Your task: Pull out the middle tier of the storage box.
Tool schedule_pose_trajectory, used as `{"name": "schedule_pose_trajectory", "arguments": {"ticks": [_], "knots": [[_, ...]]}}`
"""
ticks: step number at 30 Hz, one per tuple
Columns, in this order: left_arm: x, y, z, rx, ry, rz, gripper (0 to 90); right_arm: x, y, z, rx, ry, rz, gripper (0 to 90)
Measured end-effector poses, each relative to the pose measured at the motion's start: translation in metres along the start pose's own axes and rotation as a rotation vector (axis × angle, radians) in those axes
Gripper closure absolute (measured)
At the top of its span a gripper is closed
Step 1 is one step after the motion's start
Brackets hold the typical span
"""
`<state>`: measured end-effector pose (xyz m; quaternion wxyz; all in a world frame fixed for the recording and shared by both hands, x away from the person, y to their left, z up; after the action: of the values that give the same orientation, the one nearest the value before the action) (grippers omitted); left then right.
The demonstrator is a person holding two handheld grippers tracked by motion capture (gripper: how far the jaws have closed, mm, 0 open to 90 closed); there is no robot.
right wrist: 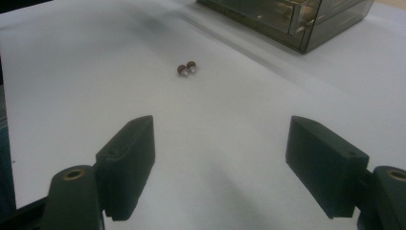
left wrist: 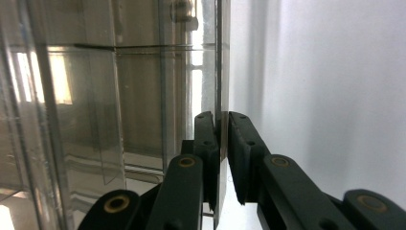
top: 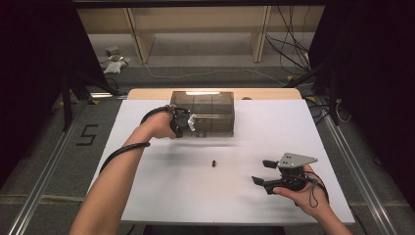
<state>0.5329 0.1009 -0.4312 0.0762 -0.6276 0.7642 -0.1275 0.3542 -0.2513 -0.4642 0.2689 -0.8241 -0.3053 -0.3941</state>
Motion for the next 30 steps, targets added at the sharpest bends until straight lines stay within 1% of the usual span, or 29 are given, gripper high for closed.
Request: {"name": "schedule_pose_trajectory", "arguments": {"ticks": [2,4,5,6,7,8,9,11,13,14,16,17,24,26,30], "knots": [[0.000,0.002,-0.001,-0.005,0.013,-0.008,82.2,0.000,0.000,0.000,0.000,0.001,0.001,26.2],[-0.001,0.003,-0.001,-0.011,0.014,-0.002,82.3,0.000,0.000,0.000,-0.002,0.000,0.001,26.2],[-0.001,0.004,0.000,-0.013,0.023,-0.010,82.5,0.000,0.000,0.000,-0.002,0.000,0.001,26.2],[-0.002,0.005,0.000,-0.009,0.023,0.002,82.7,0.000,0.000,0.000,-0.003,0.001,0.002,26.2],[-0.002,0.006,0.000,-0.014,0.026,0.003,82.9,0.000,0.000,0.000,-0.003,0.000,0.001,26.2],[-0.002,0.007,0.000,-0.019,0.030,-0.005,83.1,0.000,0.000,0.000,-0.003,0.001,0.003,26.2],[-0.002,0.007,0.000,-0.015,0.029,0.006,83.2,0.000,0.000,0.000,-0.004,-0.001,0.005,26.2],[-0.003,0.008,0.000,-0.013,0.030,0.005,83.2,0.000,0.000,0.000,-0.003,-0.002,0.005,26.2],[-0.003,0.010,0.000,-0.021,0.033,0.004,83.3,0.000,0.000,0.000,-0.003,-0.002,0.006,26.2],[-0.003,0.010,-0.001,-0.018,0.034,0.017,83.3,0.000,0.000,0.000,-0.003,-0.003,0.006,26.2],[-0.003,0.011,-0.002,-0.023,0.034,0.012,83.3,0.000,0.000,0.000,-0.003,-0.005,0.008,26.2],[-0.004,0.011,-0.002,-0.024,0.037,0.017,83.2,0.000,0.000,0.000,-0.003,-0.007,0.008,26.2],[-0.003,0.015,-0.002,-0.027,0.061,-0.005,83.5,0.000,0.000,0.000,-0.003,-0.003,0.006,26.2],[-0.004,0.016,-0.002,-0.035,0.071,-0.019,83.9,0.000,0.000,0.000,-0.003,-0.003,0.006,26.2],[-0.005,0.018,0.000,-0.031,0.079,-0.010,84.5,0.000,0.000,0.000,-0.003,-0.002,0.005,26.2]]}}
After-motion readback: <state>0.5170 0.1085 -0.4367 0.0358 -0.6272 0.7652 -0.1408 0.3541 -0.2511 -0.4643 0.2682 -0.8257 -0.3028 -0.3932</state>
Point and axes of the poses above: each handheld gripper's, and its own axes: z roughly forward along the jaws, x roughly out of its top, y roughly to its right, the point moved 1 cm from there along z, roughly forward along the jaws, and after that the axes turned 9 degrees about z, right-handed, at the moved point
